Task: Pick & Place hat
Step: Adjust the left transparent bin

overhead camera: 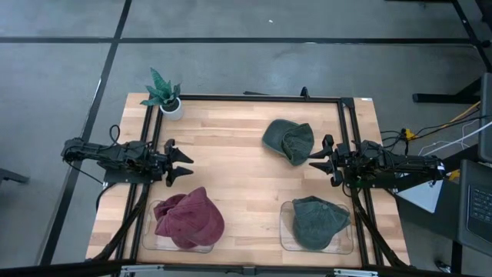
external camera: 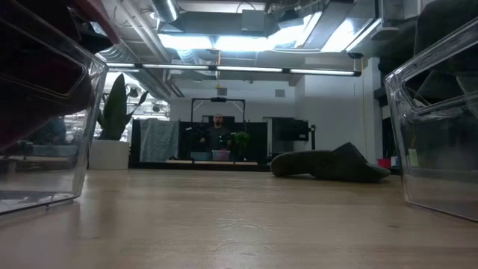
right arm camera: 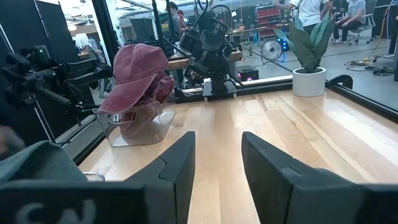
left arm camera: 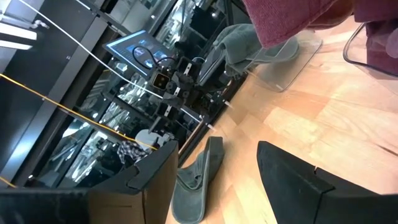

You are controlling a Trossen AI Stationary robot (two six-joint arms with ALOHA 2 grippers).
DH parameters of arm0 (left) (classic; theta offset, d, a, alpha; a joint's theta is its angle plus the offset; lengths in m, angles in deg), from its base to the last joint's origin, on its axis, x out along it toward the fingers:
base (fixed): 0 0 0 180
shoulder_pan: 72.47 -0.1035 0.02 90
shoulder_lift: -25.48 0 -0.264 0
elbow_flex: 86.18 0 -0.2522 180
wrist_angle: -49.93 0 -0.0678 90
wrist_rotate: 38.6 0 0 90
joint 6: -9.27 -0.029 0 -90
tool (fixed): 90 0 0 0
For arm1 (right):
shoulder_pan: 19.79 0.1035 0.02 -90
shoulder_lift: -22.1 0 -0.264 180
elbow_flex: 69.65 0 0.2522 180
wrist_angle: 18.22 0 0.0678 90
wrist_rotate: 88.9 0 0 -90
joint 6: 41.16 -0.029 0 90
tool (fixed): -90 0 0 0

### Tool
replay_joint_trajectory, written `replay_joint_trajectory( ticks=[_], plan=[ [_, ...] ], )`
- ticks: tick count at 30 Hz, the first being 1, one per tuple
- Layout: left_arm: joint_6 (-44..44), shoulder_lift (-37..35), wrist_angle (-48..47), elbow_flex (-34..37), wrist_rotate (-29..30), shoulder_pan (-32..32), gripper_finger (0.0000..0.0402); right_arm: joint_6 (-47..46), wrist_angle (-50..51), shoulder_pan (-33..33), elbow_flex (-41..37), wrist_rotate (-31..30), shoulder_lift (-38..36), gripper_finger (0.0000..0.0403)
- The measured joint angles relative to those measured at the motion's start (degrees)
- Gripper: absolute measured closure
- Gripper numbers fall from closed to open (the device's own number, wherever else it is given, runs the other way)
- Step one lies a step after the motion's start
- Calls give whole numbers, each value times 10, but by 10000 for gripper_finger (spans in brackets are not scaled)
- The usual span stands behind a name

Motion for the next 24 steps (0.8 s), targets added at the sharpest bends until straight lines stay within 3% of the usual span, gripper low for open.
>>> replay_joint_trajectory(
  ticks=[18, 20, 24],
  plan=[
    [0, 0, 0, 0, 0, 0, 186, -4, 0, 0, 0, 0, 0, 271],
    [0, 0, 0, 0, 1, 0, 187, -71, -2, 0, 0, 8, 0, 271],
    [0, 0, 0, 0, 1, 0, 185, -300, 0, 0, 4, 39, 1, 271]
  ],
)
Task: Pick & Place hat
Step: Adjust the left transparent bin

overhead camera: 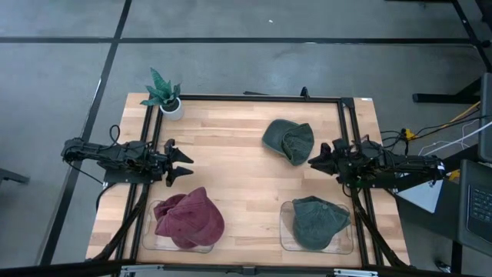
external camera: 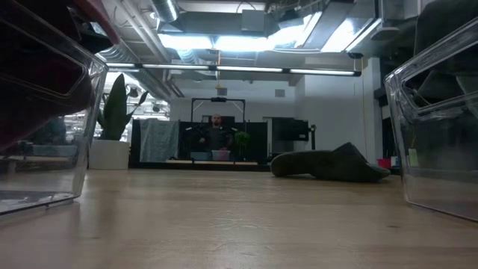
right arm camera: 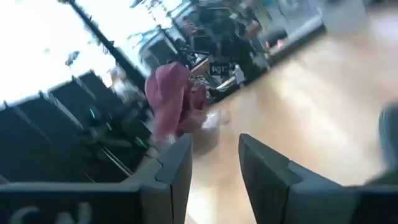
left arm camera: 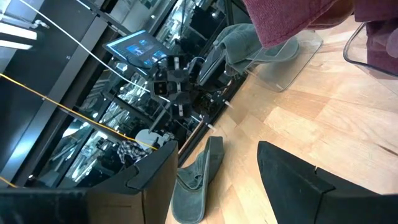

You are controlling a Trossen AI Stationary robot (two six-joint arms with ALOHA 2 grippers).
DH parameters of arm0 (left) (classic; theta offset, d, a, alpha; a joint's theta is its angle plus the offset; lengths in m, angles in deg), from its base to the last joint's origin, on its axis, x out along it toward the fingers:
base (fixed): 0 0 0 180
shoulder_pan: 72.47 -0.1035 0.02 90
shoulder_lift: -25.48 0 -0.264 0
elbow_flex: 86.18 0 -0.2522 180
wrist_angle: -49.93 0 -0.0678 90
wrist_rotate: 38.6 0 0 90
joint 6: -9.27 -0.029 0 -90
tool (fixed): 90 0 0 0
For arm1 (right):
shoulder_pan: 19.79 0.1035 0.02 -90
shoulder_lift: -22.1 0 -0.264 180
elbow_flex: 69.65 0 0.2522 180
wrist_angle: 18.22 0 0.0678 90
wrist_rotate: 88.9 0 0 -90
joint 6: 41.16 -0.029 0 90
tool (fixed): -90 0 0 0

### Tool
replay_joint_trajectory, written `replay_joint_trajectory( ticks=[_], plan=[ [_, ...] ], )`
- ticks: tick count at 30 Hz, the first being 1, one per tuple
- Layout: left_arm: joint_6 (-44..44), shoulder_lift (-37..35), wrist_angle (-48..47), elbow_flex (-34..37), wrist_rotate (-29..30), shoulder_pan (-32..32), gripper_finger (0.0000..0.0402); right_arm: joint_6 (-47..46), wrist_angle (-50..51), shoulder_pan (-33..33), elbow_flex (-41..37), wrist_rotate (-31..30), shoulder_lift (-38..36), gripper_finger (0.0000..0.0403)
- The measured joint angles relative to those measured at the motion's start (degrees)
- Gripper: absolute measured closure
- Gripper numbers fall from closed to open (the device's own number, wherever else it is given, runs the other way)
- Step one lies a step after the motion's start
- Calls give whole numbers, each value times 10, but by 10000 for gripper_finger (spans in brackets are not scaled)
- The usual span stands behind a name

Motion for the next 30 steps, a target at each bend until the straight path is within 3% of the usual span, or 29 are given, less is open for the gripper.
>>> replay_joint_trajectory(
  ticks=[4, 7, 12, 22, 30],
  plan=[
    [0, 0, 1, 0, 0, 0, 186, -121, 58, 0, 40, -39, 23, 271],
    [0, 0, 1, 0, 0, 0, 188, -122, 104, 0, 91, -45, 56, 271],
    [0, 0, 2, 0, 0, 0, 185, 2, 157, 0, 199, -54, 156, 271],
    [0, 0, 2, 0, -1, 0, 185, 291, 191, 20, 430, -54, 449, 271],
    [0, 0, 3, 0, -1, 0, 186, 436, 192, 72, 591, -54, 638, 270]
  ],
)
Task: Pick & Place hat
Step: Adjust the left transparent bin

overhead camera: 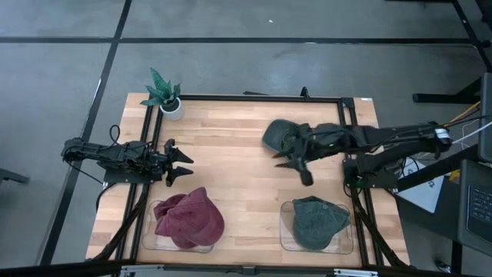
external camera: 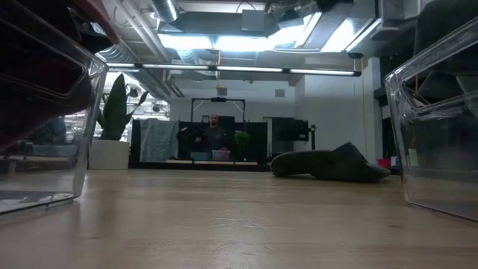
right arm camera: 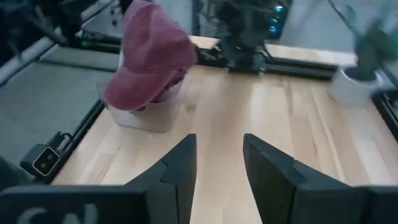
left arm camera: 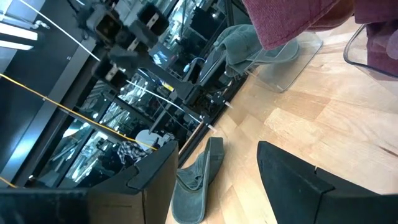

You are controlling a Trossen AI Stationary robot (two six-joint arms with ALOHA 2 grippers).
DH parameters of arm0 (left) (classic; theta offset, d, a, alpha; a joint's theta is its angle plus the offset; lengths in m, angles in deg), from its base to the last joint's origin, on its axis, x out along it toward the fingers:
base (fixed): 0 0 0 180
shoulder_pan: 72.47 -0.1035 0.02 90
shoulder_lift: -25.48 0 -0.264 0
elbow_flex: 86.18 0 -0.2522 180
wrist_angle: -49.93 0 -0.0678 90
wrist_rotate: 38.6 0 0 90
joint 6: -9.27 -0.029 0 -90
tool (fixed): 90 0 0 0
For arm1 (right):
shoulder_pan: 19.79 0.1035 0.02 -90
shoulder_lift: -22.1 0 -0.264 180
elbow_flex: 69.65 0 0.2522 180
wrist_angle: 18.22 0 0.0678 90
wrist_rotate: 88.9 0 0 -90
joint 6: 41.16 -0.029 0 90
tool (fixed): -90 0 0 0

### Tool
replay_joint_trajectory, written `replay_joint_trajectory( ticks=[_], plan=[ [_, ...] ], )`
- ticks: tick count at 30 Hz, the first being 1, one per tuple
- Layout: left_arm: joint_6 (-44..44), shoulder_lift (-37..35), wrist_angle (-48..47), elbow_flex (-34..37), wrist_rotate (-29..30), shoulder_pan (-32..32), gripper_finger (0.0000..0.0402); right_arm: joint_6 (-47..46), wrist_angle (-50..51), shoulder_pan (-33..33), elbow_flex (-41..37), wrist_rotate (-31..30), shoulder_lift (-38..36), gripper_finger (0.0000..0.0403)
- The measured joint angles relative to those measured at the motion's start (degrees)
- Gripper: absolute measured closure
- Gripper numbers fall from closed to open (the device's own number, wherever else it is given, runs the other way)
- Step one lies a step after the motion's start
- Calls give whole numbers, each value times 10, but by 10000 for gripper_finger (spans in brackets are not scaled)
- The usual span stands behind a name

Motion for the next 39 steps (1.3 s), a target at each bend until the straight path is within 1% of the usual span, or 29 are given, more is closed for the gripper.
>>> replay_joint_trajectory(
  ticks=[2, 5, 8, 10, 11, 14, 19, 25, 28, 31, 39],
  plan=[
    [0, 0, 0, 0, 0, 0, 185, 23, 5, 11, 34, 0, 39, 262],
    [0, 0, 0, 0, 0, 0, 186, 58, 9, 27, 80, -11, 90, 230],
    [0, 0, 0, 0, 0, 0, 188, 86, 8, 44, 122, -55, 138, 184],
    [0, 0, 0, 0, 0, 0, 187, 87, 7, 54, 152, -91, 171, 154],
    [0, 0, 0, 0, 0, 0, 186, 86, 9, 59, 168, -99, 188, 141],
    [0, 0, 0, 0, 0, 0, 185, 82, 16, 69, 220, -91, 242, 117],
    [0, 0, 0, 0, 0, 0, 187, 85, 47, 86, 331, -31, 336, 115],
    [0, 0, 0, 0, 0, 0, 185, 100, 136, 90, 485, 8, 437, 134],
    [0, 0, 0, 0, 0, 0, 187, 114, 176, 91, 540, 18, 473, 141],
    [0, 0, 0, 0, 0, 0, 186, 119, 191, 95, 564, 17, 492, 145],
    [0, 0, 0, 0, 0, 0, 188, 138, 160, 123, 567, 18, 492, 146]
  ],
)
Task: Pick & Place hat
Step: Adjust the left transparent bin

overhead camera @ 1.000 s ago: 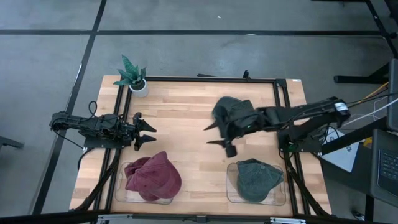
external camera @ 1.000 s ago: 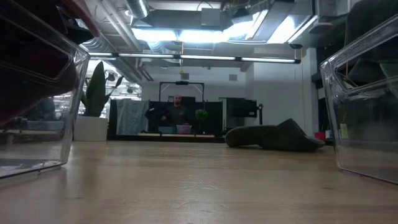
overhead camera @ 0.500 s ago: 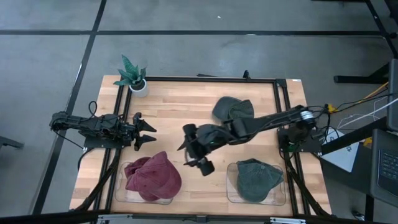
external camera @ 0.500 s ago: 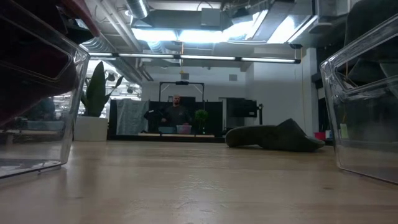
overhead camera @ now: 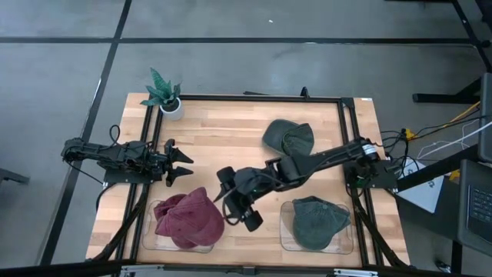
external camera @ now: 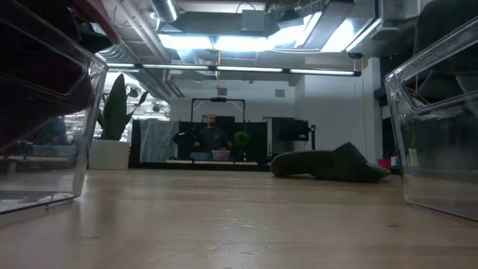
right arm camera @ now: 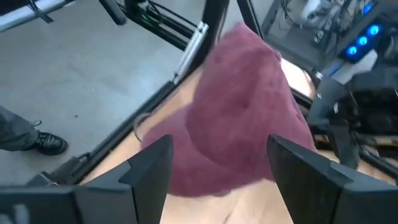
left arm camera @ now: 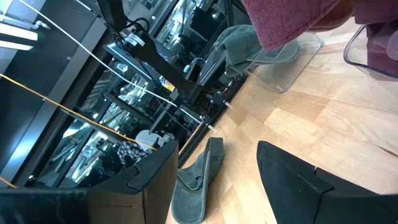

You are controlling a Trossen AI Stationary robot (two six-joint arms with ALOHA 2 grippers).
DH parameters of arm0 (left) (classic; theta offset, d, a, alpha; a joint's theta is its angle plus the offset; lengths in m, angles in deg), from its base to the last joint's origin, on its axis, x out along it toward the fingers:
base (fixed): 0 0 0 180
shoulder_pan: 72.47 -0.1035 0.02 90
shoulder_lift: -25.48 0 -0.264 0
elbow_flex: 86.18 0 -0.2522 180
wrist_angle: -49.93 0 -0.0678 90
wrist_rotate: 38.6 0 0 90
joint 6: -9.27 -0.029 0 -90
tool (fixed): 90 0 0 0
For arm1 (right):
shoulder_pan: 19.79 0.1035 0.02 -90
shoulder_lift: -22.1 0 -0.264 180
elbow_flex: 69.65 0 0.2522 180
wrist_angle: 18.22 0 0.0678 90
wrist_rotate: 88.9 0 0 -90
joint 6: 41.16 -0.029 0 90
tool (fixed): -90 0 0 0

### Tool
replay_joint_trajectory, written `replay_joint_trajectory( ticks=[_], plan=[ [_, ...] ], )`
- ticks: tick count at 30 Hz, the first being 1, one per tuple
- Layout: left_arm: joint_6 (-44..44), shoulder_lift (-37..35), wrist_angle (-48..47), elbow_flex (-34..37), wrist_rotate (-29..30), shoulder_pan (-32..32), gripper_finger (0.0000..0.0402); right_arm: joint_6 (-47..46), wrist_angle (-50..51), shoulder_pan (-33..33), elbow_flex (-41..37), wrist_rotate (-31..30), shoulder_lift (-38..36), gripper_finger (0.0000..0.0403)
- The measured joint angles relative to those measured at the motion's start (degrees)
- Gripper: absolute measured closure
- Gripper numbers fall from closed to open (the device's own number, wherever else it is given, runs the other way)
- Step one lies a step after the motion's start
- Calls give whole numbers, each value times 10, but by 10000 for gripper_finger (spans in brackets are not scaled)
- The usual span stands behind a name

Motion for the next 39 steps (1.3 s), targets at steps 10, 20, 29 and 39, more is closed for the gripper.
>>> replay_joint_trajectory(
  ticks=[10, 20, 29, 39],
  plan=[
    [0, 0, 0, 0, 0, 0, 187, 6, 20, 59, 0, 6, 0, 147],
    [0, 0, 0, 0, 0, 0, 188, 19, 40, 142, 0, 11, 1, 147],
    [0, 0, 0, 0, 0, 0, 187, 43, 2, 178, 0, -26, 81, 147],
    [0, 0, 0, 0, 0, 0, 186, 103, -81, 157, 0, -97, 142, 147]
  ],
)
